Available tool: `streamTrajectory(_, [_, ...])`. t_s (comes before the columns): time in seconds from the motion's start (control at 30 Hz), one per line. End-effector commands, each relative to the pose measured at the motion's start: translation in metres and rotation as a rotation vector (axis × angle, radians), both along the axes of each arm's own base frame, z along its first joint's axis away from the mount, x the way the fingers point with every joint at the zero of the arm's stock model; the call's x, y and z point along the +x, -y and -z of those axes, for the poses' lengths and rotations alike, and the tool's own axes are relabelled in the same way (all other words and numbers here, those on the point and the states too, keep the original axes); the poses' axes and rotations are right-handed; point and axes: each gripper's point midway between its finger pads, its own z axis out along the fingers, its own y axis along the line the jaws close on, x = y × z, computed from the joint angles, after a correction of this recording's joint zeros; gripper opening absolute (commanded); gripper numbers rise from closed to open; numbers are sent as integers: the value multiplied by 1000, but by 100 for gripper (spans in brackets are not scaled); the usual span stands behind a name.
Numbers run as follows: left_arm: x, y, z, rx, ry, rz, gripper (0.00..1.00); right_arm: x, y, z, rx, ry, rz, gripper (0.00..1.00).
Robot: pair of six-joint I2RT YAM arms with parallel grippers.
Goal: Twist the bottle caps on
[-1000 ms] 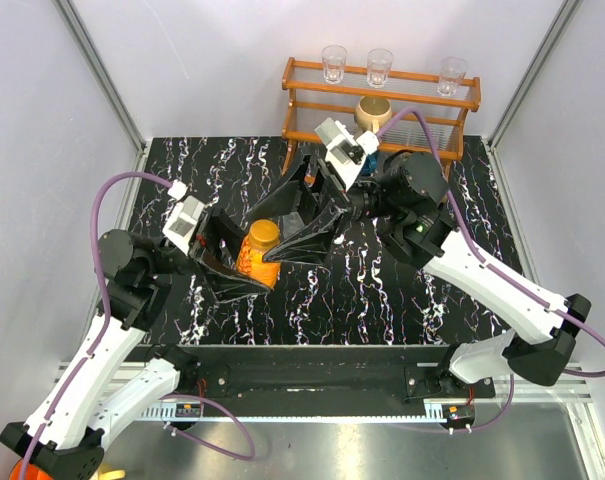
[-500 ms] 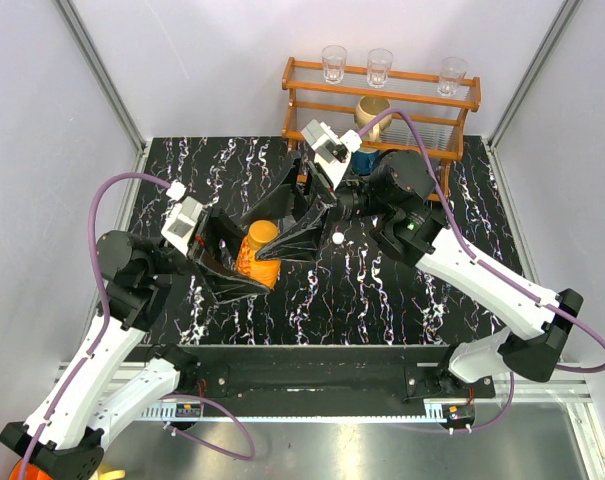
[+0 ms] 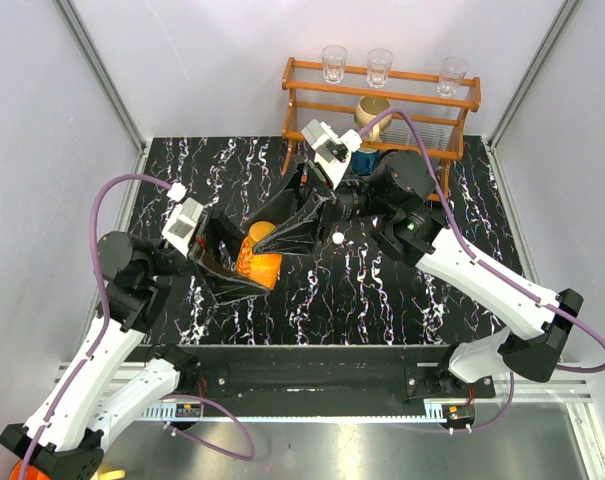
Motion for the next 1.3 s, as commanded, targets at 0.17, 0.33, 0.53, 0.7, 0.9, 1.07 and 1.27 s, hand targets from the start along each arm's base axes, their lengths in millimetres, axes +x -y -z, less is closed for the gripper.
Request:
streamTrajectory(0.17, [2, -2, -7, -33, 49, -43, 43, -6, 10, -20, 55, 29, 6, 40])
streamTrajectory(0.33, [19, -2, -6, -26, 55, -138, 43, 2, 5, -13, 21, -3, 48, 30])
streamTrajectory(0.53, [74, -13, 2, 27, 77, -455, 41, 58, -18, 23, -170, -127, 311, 5])
streamTrajectory(0.7, [111, -33, 6, 64, 64, -690, 45, 96, -21, 56, -308, -267, 540, 0])
streamTrajectory(0.9, [135, -57, 6, 92, 85, -887, 42, 112, -30, 83, -438, -300, 782, 1])
streamTrajectory(1.07, [145, -72, 8, 107, 72, -991, 40, 128, -30, 90, -477, -271, 1015, 0])
streamTrajectory(1.27, [149, -82, 13, 126, 58, -1050, 38, 142, -21, 81, -436, -289, 1197, 7])
